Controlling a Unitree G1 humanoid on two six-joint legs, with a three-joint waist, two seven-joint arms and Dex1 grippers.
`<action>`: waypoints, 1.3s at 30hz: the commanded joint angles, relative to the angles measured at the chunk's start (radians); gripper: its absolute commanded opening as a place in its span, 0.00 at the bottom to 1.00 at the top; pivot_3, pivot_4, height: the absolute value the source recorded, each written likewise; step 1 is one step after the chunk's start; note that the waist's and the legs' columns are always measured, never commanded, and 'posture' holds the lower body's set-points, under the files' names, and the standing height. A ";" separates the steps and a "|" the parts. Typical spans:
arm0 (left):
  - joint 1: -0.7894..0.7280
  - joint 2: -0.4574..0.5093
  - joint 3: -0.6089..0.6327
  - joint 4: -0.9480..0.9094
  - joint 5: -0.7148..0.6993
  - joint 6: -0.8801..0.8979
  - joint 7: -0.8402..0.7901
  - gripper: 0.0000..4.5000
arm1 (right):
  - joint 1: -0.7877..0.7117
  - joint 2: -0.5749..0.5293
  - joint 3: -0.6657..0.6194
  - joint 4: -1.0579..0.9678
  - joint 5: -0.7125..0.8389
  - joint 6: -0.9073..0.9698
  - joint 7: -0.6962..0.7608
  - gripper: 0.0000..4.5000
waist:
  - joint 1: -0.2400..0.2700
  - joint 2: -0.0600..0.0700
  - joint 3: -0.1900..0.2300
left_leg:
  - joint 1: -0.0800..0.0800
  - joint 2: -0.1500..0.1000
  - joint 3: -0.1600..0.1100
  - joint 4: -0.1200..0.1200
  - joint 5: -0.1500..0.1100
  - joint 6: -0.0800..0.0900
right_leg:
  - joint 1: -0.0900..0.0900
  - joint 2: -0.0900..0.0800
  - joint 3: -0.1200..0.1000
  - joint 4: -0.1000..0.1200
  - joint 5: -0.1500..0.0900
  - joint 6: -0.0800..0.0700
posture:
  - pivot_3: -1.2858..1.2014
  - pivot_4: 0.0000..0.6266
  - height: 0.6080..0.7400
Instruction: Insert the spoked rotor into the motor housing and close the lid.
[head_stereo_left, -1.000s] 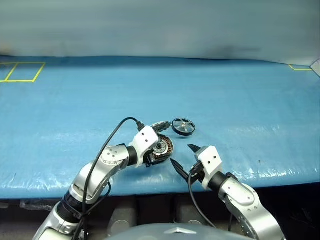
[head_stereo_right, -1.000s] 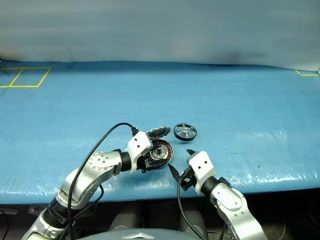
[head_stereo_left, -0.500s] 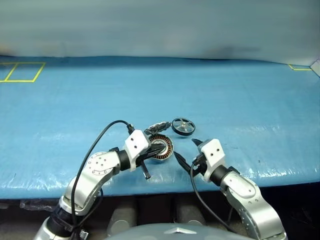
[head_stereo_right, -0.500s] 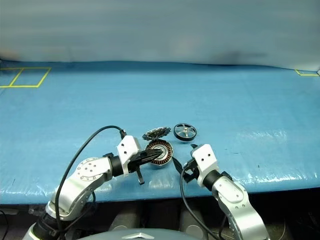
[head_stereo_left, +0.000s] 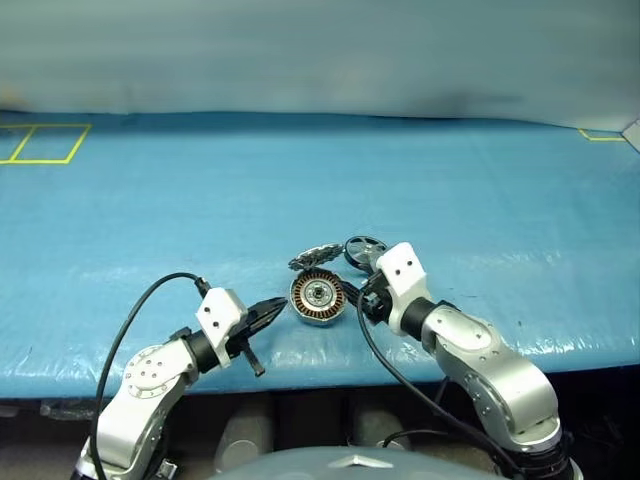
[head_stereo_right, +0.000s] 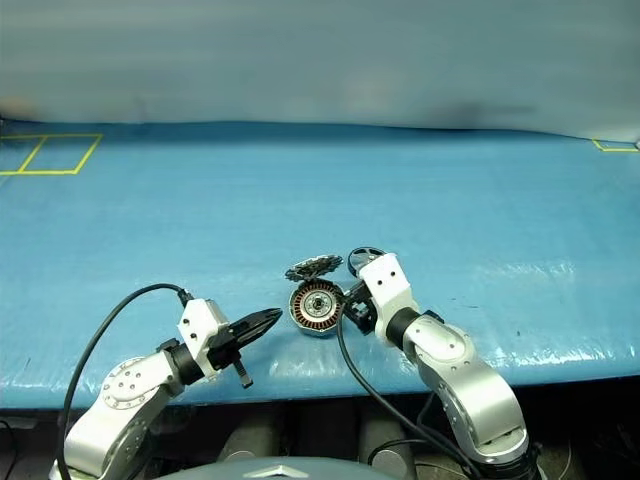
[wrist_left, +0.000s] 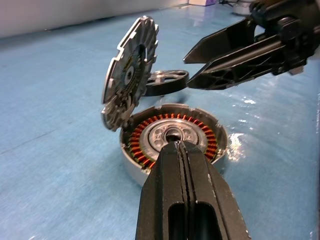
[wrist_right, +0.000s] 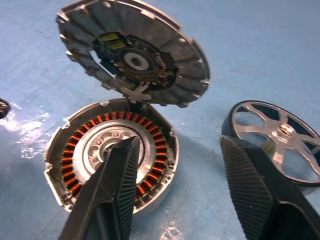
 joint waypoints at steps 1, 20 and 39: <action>0.019 0.005 0.018 0.022 0.040 -0.070 0.012 0.00 | -0.039 -0.009 0.032 -0.052 0.024 0.046 0.006 0.36 | -0.001 0.000 0.000 | 0.000 0.000 0.000 0.000 0.000 0.000 | 0.000 0.000 0.000 0.000 0.000 0.000 | 0.52 0.24 1.00; 0.005 -0.020 -0.019 0.072 0.057 -0.102 -0.004 0.00 | -0.192 0.094 0.205 0.048 -0.016 0.174 -0.107 0.00 | -0.004 0.000 0.000 | -0.001 0.000 0.000 -0.001 0.000 0.000 | -0.001 0.001 -0.001 0.000 0.000 0.000 | 0.52 0.24 1.00; -0.015 0.003 -0.088 0.071 0.074 -0.044 -0.045 0.00 | -0.172 0.099 0.220 0.082 -0.018 0.174 -0.125 0.00 | -0.012 0.000 0.000 | 0.000 0.000 0.000 -0.001 0.000 0.000 | -0.002 0.001 -0.001 0.000 0.000 0.000 | 0.52 0.24 1.00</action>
